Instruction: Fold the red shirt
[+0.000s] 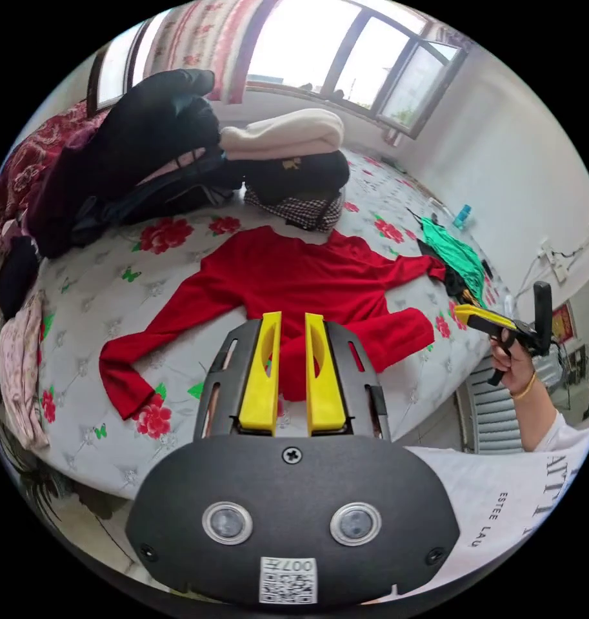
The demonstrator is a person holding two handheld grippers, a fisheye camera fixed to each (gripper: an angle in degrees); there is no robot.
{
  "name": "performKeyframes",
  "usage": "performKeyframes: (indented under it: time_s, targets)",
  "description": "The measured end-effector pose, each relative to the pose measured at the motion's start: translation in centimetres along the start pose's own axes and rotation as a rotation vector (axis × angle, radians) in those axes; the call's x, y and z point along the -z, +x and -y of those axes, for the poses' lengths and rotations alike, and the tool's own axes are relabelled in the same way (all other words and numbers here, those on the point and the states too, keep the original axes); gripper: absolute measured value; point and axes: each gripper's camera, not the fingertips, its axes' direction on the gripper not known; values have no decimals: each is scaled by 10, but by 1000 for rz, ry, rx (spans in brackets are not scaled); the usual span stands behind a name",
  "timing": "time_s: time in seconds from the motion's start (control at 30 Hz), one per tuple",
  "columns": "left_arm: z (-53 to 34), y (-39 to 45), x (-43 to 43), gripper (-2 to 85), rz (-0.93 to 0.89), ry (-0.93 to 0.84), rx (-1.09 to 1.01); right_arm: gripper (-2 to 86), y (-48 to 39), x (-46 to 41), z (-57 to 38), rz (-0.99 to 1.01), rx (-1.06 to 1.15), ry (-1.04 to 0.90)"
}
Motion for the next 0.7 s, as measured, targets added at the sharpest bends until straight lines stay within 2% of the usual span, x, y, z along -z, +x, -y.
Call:
performKeyframes:
  time_s: [0.07,0.13,0.27,0.43,0.6,0.7]
  targets:
    - [-10,-6,-1,64,54,-5,97,33,11,-8,-10,40,6,-9]
    - [-32,-5,-3,65,55,-13,100,40,18,-15,-28,37,20,-22]
    - [-84,2,-38,90,84,-143,59,59,28,-51,-57,-20,72,-131]
    - [-83,18,-83,141,42,-291,-45,68,24,-86,-35,-131,90,-172]
    - [-39,22,-104,92,113,-314,-186,32,9,-108,7,-167,120,-180]
    - [-1,8,-110,39,89,-320,-230,19,6,-99,41,-140,93,-90]
